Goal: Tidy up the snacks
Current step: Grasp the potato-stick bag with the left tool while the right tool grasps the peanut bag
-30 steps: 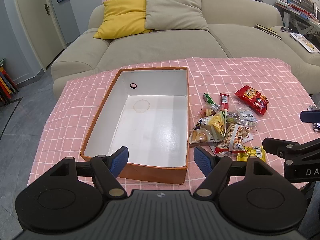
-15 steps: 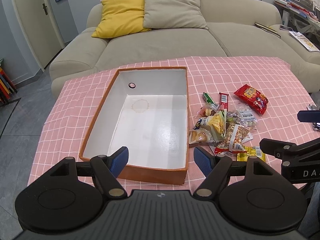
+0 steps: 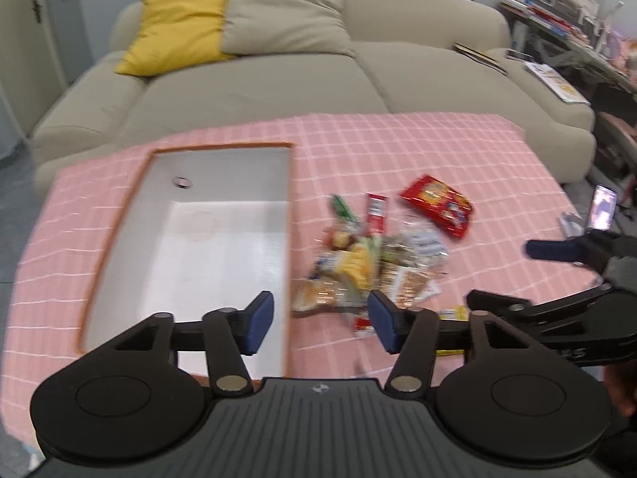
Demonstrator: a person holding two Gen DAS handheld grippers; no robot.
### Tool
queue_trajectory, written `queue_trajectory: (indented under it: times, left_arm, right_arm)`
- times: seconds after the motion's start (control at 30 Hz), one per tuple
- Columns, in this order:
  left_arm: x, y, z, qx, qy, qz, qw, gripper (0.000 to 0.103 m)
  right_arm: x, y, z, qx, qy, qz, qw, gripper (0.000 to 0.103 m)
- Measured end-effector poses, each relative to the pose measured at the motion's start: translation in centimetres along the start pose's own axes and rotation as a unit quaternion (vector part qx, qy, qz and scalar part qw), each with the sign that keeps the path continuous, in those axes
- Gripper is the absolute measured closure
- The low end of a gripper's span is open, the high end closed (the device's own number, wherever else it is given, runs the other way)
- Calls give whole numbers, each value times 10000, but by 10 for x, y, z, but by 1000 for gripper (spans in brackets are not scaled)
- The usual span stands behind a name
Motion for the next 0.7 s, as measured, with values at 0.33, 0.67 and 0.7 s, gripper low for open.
queue_trajectory:
  times: [0.33, 0.67, 0.7]
  left_arm:
    - [39, 8, -61, -516, -288, -83, 9982, 44]
    - [52, 19, -118, -1040, -82, -507, 9933, 43]
    - [52, 19, -122, -1102, -54, -532, 9925, 43]
  right_arm:
    - [26, -19, -42, -347, 190, -332, 9987, 28]
    - [16, -15, -95, -722, 406, -281, 9962, 31]
    - [16, -15, -99, -776, 401, -306, 9957, 33]
Point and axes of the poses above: each gripper's, at about its wrist camera, not at the fingertips, and z roughly against the way its jaws point, x to its right, y to its top, the point moved 4 cm from there along -z, roughly the way its jaws point, and after that the axes turned 5 degrees about y, right-handed, at the moved point
